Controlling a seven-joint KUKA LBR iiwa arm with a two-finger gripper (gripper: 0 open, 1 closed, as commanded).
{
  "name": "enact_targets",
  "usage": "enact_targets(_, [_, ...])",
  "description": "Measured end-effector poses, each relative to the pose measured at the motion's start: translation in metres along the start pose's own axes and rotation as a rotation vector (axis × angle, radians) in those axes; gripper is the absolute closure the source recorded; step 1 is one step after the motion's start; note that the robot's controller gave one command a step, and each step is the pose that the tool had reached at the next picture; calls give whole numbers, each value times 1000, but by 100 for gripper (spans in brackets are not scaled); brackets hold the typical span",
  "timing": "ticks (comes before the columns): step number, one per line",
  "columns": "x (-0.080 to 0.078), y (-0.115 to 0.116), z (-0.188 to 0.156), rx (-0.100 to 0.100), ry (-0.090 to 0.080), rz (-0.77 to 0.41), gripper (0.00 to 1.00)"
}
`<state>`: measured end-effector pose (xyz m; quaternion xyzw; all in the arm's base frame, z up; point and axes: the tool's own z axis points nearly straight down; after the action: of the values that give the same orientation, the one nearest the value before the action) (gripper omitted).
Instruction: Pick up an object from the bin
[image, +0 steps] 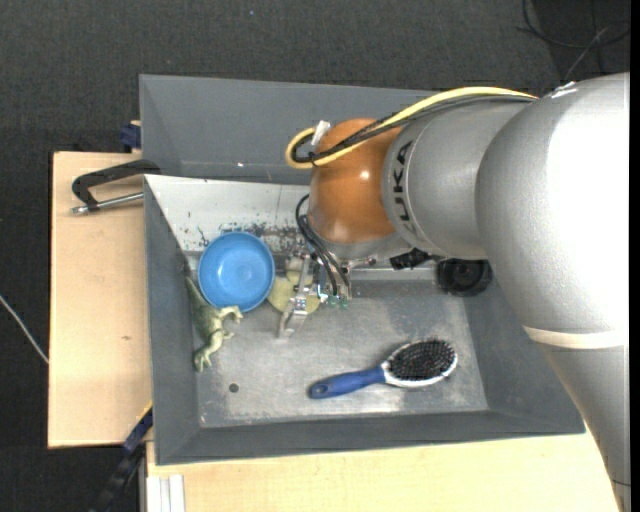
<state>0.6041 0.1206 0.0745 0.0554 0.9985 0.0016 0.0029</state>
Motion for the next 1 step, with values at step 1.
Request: enact_targets(1, [-1, 1, -1, 1, 1, 0, 0])
